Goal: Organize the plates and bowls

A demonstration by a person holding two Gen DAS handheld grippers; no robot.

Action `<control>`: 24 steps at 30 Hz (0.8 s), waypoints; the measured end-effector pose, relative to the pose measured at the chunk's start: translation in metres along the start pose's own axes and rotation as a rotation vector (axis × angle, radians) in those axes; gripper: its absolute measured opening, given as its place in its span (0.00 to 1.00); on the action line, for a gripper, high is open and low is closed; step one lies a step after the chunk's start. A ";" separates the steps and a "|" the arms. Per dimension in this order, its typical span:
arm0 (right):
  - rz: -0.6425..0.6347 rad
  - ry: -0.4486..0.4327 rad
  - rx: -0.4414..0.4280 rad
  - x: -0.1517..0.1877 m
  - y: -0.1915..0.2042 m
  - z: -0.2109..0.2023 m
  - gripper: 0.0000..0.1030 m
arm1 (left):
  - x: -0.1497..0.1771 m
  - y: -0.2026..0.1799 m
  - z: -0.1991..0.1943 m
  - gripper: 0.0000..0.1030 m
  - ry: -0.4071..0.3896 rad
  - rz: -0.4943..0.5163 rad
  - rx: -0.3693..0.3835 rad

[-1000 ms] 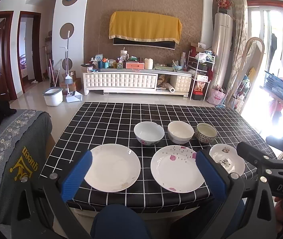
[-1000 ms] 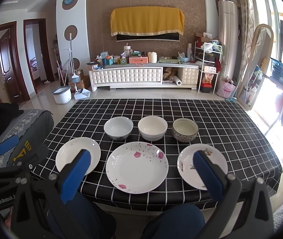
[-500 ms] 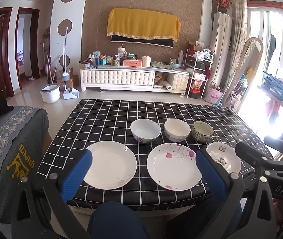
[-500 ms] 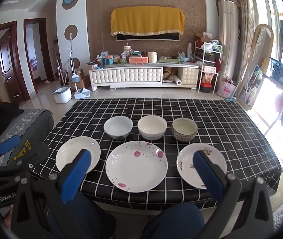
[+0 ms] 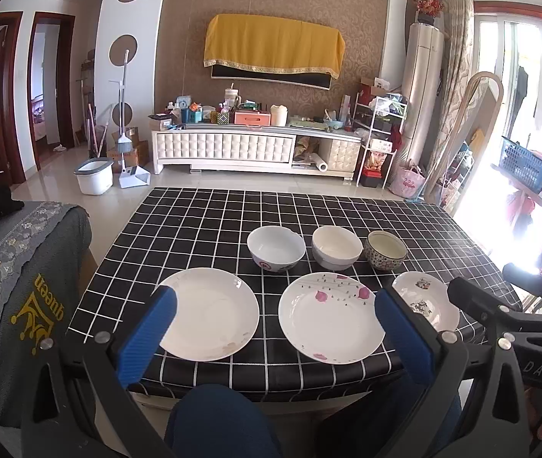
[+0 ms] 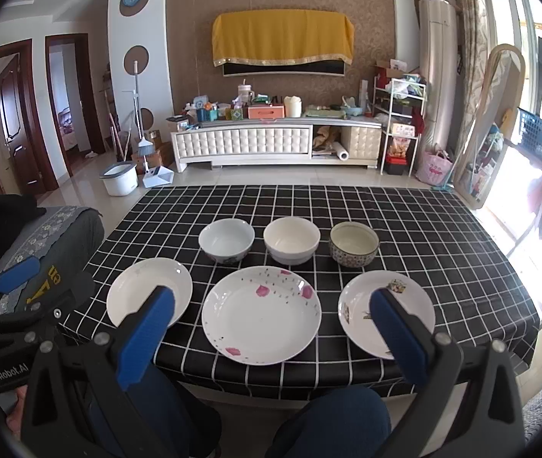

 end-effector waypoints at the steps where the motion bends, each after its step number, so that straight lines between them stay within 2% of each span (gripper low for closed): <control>1: 0.000 0.001 0.000 0.000 0.000 0.000 1.00 | 0.000 0.000 0.000 1.00 0.001 0.000 0.000; 24: 0.007 0.008 -0.005 0.001 -0.002 -0.001 1.00 | 0.004 -0.003 -0.001 1.00 0.003 0.008 0.006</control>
Point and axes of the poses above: each gripper's, at about its wrist camera, not at the fingertips, and z roughly the way its jaws point, y to its left, x to its underside, the point moved 7 cm from there along z, roughly the way its jaws point, and after that the axes turned 9 degrees about z, right-handed, at the moved point
